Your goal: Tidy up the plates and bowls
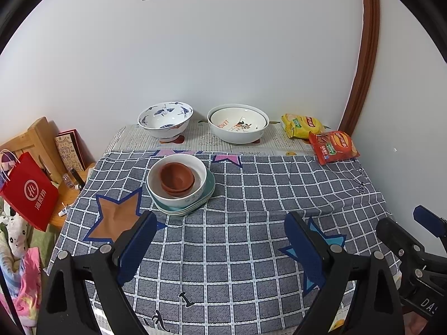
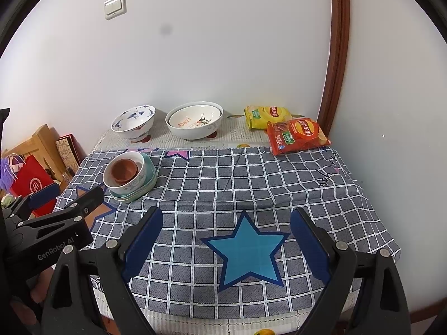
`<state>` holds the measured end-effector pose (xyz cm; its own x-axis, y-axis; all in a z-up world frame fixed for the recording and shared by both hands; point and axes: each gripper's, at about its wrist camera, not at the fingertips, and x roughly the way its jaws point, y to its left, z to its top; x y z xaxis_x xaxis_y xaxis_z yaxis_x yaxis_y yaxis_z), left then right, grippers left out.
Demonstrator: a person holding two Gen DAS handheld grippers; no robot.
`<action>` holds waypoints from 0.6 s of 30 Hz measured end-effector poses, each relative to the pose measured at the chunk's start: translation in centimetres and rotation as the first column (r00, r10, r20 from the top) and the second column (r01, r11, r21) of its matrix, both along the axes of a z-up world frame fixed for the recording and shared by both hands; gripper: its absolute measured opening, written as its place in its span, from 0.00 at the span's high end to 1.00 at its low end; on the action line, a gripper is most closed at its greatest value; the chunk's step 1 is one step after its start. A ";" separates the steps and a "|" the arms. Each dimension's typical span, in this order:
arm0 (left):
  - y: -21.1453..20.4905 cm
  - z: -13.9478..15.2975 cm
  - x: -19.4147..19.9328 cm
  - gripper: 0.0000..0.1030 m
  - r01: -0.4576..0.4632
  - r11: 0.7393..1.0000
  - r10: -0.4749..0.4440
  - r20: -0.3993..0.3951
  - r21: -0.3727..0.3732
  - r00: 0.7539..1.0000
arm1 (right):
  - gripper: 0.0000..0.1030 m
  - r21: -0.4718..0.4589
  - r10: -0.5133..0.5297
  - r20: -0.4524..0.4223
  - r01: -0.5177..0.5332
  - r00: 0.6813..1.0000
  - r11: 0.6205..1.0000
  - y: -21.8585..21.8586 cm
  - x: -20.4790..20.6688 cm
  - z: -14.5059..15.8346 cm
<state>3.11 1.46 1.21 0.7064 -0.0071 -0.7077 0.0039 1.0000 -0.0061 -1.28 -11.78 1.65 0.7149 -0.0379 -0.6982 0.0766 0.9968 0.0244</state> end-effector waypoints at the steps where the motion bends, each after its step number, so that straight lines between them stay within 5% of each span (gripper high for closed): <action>1: 0.0 0.0 0.0 0.10 0.000 1.000 0.000 0.001 0.001 1.000 | 0.11 0.001 0.000 0.001 0.000 1.000 1.000 0.0 0.0 0.0; 18: -0.2 0.3 0.0 0.10 -0.001 1.000 0.000 0.008 0.010 1.000 | 0.11 0.001 0.000 0.013 0.000 1.000 1.000 0.0 -0.1 0.4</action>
